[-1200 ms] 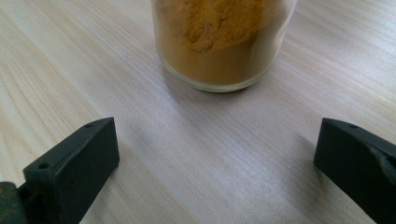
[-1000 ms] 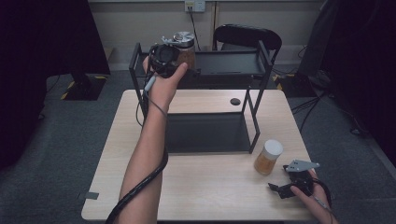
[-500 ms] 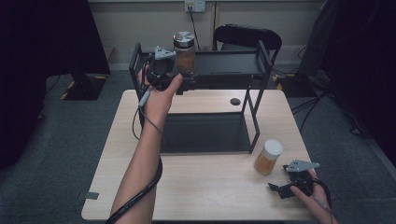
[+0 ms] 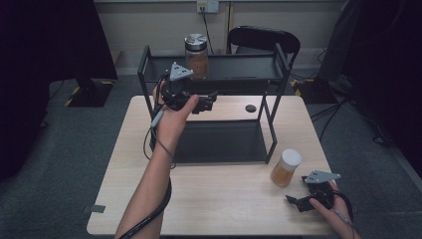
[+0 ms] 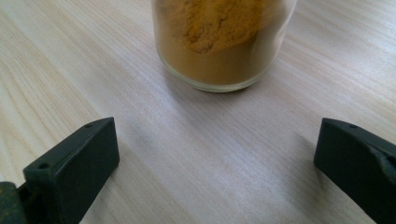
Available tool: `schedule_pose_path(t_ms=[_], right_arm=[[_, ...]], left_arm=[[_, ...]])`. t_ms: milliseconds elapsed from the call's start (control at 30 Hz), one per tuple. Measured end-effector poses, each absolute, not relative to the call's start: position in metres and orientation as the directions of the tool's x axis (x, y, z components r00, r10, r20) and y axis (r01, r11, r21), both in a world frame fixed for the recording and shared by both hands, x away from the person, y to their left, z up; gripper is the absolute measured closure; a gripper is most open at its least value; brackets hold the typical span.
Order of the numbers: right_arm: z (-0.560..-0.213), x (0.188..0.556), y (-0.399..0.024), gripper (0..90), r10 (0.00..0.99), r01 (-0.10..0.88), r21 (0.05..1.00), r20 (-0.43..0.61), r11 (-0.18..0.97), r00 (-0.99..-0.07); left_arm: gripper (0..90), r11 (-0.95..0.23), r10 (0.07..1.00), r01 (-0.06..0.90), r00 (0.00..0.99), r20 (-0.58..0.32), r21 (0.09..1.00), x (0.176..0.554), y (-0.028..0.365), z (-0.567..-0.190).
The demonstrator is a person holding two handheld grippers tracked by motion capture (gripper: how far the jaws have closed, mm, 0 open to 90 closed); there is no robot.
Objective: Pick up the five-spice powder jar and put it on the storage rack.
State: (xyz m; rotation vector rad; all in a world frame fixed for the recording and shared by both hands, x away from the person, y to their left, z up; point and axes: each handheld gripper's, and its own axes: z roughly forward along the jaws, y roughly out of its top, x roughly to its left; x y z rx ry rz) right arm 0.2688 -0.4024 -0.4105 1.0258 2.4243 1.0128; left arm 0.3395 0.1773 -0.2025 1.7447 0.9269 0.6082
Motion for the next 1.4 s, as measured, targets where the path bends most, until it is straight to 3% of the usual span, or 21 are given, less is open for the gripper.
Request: schedule_pose_path(t_ms=[1400], right_arm=[[-0.411,0.269,-0.403,0.0,0.722,0.495,0.716,-0.017,0.492,-0.692]], left_arm=[[2.4,-0.171,0.795,0.437,0.590,-0.138,0.883,0.357,0.173,-0.288]])
